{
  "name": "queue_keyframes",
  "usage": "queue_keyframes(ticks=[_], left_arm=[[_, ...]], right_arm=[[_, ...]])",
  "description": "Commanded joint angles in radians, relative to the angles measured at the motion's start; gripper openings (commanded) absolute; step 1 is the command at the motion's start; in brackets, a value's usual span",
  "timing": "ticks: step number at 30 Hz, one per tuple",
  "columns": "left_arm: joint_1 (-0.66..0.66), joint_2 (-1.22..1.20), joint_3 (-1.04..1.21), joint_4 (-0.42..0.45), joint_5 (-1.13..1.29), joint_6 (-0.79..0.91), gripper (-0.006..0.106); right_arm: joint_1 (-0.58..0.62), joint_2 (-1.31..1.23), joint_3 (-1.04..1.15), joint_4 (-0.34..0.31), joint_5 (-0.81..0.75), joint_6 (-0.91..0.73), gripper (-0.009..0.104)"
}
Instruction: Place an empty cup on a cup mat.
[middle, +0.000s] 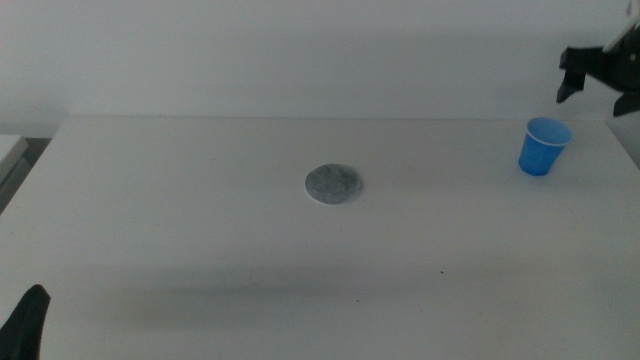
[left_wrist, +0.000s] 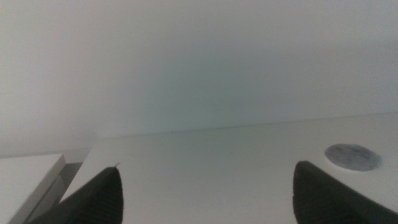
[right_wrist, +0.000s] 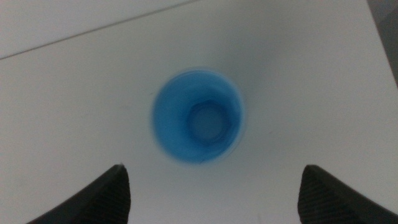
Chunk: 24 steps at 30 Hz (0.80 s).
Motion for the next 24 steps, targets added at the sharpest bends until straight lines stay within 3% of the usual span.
queue_keyframes(ticks=[1, 6, 11, 14, 15, 17, 24], left_arm=[[-0.003, -0.004, 0.0, -0.003, -0.005, -0.003, 0.094], [-0.003, -0.004, 0.0, -0.003, -0.005, -0.003, 0.094], [-0.003, -0.004, 0.0, -0.003, -0.005, -0.003, 0.094], [-0.003, -0.004, 0.0, -0.003, -0.005, -0.003, 0.094], [-0.003, -0.004, 0.0, -0.003, -0.005, -0.003, 0.094], [-0.003, -0.004, 0.0, -0.003, -0.005, -0.003, 0.094], [-0.003, -0.004, 0.0, -0.003, -0.005, -0.003, 0.094]], right_arm=[[-0.02, 0.047, -0.016, 0.004, -0.038, -0.006, 0.087], [-0.023, 0.141, -0.016, 0.008, -0.113, -0.006, 0.086], [-0.023, 0.219, -0.016, 0.004, -0.217, -0.006, 0.072], [-0.023, 0.252, -0.016, 0.004, -0.25, 0.001, 0.047], [-0.023, 0.252, -0.016, 0.004, -0.254, -0.001, 0.032], [-0.023, 0.248, -0.016, 0.004, -0.257, -0.001, -0.009], [0.067, 0.128, -0.027, 0.004, -0.217, -0.018, -0.007]])
